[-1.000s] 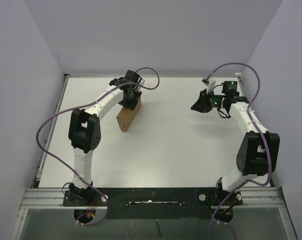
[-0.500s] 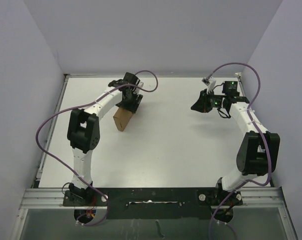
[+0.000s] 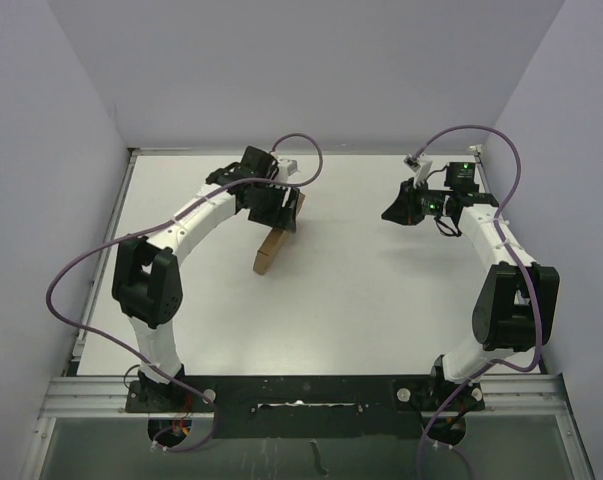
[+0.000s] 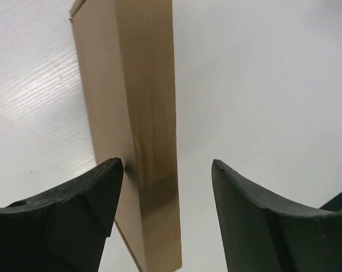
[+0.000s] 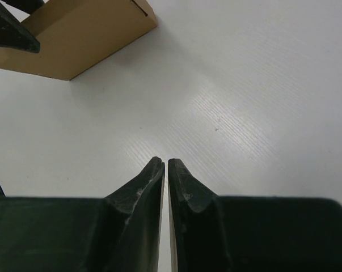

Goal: Fold the paper box

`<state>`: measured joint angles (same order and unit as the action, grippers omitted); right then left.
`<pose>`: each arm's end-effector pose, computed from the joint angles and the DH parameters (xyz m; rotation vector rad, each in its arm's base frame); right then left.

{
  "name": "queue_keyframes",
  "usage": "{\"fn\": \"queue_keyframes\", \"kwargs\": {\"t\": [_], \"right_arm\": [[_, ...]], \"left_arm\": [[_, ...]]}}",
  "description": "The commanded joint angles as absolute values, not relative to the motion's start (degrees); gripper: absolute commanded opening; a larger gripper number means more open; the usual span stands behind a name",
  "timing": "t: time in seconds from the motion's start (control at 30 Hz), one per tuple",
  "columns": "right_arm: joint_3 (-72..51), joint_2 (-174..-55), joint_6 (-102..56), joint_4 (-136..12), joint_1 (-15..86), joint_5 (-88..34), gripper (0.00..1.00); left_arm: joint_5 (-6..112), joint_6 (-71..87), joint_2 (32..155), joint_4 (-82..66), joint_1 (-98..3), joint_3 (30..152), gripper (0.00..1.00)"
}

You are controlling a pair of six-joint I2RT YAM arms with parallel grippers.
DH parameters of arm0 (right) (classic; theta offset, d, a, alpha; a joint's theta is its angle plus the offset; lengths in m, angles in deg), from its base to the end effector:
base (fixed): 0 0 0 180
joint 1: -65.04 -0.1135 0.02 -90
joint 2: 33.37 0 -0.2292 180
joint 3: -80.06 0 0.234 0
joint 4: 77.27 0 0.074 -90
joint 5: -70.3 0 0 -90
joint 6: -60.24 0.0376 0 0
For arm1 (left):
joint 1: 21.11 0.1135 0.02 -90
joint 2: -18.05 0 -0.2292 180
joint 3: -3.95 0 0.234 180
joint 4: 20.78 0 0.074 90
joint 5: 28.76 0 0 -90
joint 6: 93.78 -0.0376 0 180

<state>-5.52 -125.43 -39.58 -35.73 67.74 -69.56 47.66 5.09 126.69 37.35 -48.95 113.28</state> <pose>0.3274 0.0133 0.2431 -0.5226 2.1482 0.9146 0.3378 -0.1884 0.2403 0.5225 2.5736 -0.5379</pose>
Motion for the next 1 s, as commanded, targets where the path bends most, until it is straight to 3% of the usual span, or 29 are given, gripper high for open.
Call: {"fn": "queue_keyframes", "kwargs": {"t": [0.0,0.27,0.63,0.7,0.73,0.83,0.9,0.97], "right_arm": [[-5.90,-124.83,-39.35,-36.57,68.26,-71.31,0.11],[-5.98,-124.37,-39.52,-36.39,68.25,-71.83,0.11],[-6.95,-121.33,-44.83,-33.10,68.89,-73.27,0.14],[-7.80,-120.39,-47.96,-31.15,68.87,-72.88,0.20],[-8.23,-119.79,-49.20,-30.33,68.82,-71.57,0.24],[-9.97,-117.42,-54.49,-28.11,68.67,-66.95,0.40],[-11.45,-115.03,-59.50,-27.29,68.64,-63.57,0.60],[-12.77,-112.25,-62.96,-27.24,68.77,-61.69,0.88]], "left_arm": [[42.35,8.09,121.22,32.64,-50.85,112.11,0.63],[33.43,12.90,120.20,25.02,-53.41,105.50,0.62],[37.73,13.30,107.79,3.67,-50.46,90.12,0.61],[37.79,14.13,104.36,-3.51,-48.04,83.70,0.63],[37.22,15.67,102.69,-6.93,-46.24,80.69,0.69],[31.10,23.75,98.97,-18.11,-38.77,73.45,0.96],[24.41,30.34,98.24,-23.39,-32.48,71.48,0.98],[18.99,34.00,97.74,-23.37,-27.04,72.14,0.98]]}}
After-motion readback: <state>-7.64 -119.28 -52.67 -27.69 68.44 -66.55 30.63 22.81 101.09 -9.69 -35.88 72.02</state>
